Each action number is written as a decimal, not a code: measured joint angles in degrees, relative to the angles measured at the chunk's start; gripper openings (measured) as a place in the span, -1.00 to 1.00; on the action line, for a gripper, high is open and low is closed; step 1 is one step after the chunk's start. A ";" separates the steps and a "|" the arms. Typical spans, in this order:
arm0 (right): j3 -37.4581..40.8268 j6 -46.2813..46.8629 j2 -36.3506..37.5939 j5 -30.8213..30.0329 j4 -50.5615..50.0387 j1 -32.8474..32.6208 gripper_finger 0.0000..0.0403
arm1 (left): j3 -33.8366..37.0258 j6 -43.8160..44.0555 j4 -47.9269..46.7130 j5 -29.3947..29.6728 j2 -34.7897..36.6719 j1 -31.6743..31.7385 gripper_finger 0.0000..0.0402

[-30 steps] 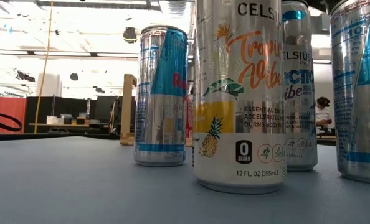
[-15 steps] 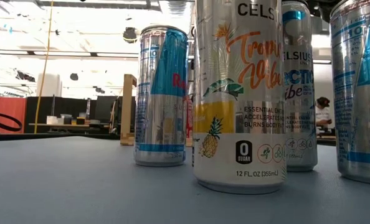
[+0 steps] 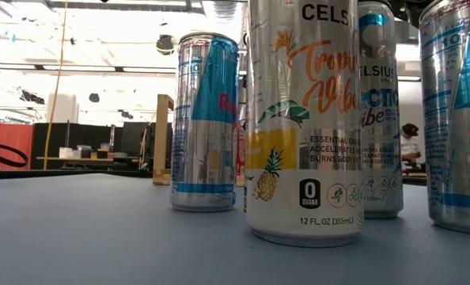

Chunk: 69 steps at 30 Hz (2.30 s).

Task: Place canned beverage on shelf
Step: Adjust the white and blue soda can on the shelf, then put the middle white-blue can aligned with the white-blue soda on the shelf

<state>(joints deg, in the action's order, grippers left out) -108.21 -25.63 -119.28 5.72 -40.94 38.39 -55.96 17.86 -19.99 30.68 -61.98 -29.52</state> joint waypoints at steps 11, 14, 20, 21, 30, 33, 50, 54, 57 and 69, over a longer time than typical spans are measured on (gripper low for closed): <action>-0.08 1.81 0.30 -2.71 -4.11 0.02 -0.35 | 0.00 0.44 -0.39 -0.51 0.00 -0.04 0.70; -0.04 1.95 0.89 -2.83 -5.28 0.24 -0.35 | 0.00 0.44 -0.50 -0.57 0.00 -0.04 0.70; 0.08 3.81 2.01 -2.41 -7.13 1.55 -0.35 | 0.00 0.51 -1.12 -0.83 0.00 -0.04 0.70; 0.08 4.10 2.05 -2.39 -7.42 1.65 -0.35 | 0.00 0.51 -1.14 -0.94 0.00 -0.04 0.70; 0.08 4.25 2.01 -0.77 -7.27 2.25 -0.35 | 0.01 0.48 -1.26 -0.94 0.00 -0.04 0.70; 0.08 4.23 2.01 -0.54 -7.11 2.23 -0.35 | 0.02 0.84 -1.38 -0.94 0.00 -0.04 0.70; 0.08 4.39 1.91 0.68 -8.17 0.75 0.07 | 0.02 0.66 -1.57 -0.95 0.00 -0.04 0.70; 0.12 4.39 1.84 0.67 -8.25 0.48 0.22 | 0.02 0.68 -1.57 -0.95 0.00 -0.04 0.70; 0.12 4.37 1.84 0.65 -8.69 0.48 0.26 | 0.02 0.70 -1.55 -0.94 0.00 -0.04 0.70; 0.12 3.12 3.01 0.48 -10.07 0.50 0.27 | 0.02 0.86 -1.55 -0.94 0.00 -0.04 0.70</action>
<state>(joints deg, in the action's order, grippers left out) -108.09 -22.51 -116.28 6.20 -51.01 38.89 -55.94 18.72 -21.54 29.74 -61.98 -29.56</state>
